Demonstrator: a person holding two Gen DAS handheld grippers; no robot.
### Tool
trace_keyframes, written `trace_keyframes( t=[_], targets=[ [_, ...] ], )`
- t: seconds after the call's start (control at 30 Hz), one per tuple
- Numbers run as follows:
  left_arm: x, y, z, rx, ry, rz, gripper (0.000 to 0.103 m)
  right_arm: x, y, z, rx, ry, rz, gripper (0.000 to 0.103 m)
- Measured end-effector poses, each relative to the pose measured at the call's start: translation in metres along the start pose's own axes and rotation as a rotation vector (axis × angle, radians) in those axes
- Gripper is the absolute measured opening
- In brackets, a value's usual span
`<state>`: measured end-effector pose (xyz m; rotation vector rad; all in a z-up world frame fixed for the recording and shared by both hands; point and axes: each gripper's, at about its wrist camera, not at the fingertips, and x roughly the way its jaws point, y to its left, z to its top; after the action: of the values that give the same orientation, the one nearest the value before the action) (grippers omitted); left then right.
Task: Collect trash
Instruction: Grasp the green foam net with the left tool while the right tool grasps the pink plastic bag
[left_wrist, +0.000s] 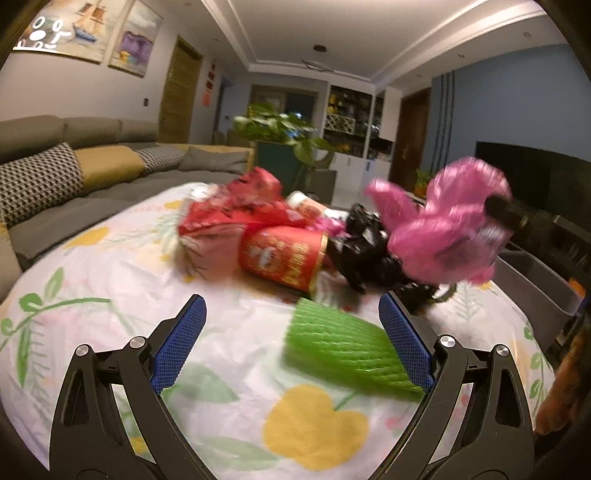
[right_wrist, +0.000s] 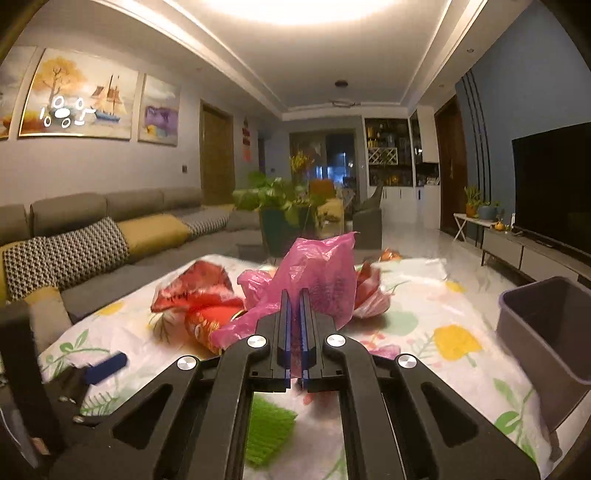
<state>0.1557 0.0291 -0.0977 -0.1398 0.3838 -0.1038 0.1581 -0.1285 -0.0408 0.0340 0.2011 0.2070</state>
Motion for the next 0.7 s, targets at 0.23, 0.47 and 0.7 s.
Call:
trace_keyframes(
  t=[0.23, 0.47, 0.7],
  targets=[
    [0.021, -0.012, -0.005, -0.003, 0.079, -0.048, 0.083, -0.018, -0.017, 0.006, 0.017, -0.039, -0.028, 0.005],
    [0.049, -0.020, -0.015, 0.028, 0.227, -0.088, 0.051, -0.029, -0.030, 0.004, 0.029, -0.045, -0.056, 0.005],
    [0.049, -0.018, -0.017, 0.034, 0.231, -0.073, 0.017, -0.038, -0.039, 0.000, 0.039, -0.045, -0.089, 0.005]
  ],
)
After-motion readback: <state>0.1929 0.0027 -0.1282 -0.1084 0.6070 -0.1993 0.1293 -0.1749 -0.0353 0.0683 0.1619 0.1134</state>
